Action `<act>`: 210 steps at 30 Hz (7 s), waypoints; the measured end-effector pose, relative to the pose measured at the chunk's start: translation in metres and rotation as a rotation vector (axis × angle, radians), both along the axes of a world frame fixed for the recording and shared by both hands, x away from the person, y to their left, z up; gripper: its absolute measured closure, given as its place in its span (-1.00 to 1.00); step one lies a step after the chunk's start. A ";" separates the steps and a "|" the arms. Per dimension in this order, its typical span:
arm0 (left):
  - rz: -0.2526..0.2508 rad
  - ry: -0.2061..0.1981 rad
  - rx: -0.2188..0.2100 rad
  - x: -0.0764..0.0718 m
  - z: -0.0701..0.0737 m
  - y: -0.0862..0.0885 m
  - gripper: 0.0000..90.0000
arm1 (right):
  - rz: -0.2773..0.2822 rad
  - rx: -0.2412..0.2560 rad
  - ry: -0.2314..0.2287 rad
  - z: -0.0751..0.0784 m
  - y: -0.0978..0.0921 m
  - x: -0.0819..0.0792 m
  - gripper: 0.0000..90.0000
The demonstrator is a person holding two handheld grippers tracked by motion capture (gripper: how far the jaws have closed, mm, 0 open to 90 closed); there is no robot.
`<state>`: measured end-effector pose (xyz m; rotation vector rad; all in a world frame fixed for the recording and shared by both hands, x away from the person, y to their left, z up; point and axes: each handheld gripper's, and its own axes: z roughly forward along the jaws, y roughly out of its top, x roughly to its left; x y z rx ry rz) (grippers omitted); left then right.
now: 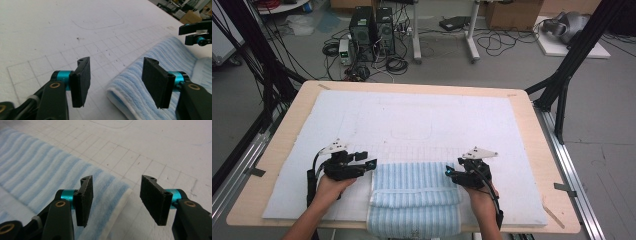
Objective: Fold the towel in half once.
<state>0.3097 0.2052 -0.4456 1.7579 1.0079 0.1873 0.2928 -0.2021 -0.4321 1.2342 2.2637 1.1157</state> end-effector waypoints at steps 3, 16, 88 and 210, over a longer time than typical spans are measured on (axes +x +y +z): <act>0.020 0.046 0.092 0.007 -0.003 -0.006 -0.17 | 0.001 -0.021 0.032 -0.004 0.004 0.010 -0.06; -0.008 0.033 0.255 0.008 -0.003 -0.029 0.97 | 0.056 0.009 0.105 -0.012 0.010 0.010 0.86; -0.053 0.026 0.062 0.044 0.011 -0.025 0.33 | -0.001 0.077 -0.006 0.015 -0.008 0.049 0.32; -0.093 -0.068 -0.078 -0.101 0.010 0.004 0.19 | 0.118 0.073 -0.103 0.004 -0.021 -0.116 0.20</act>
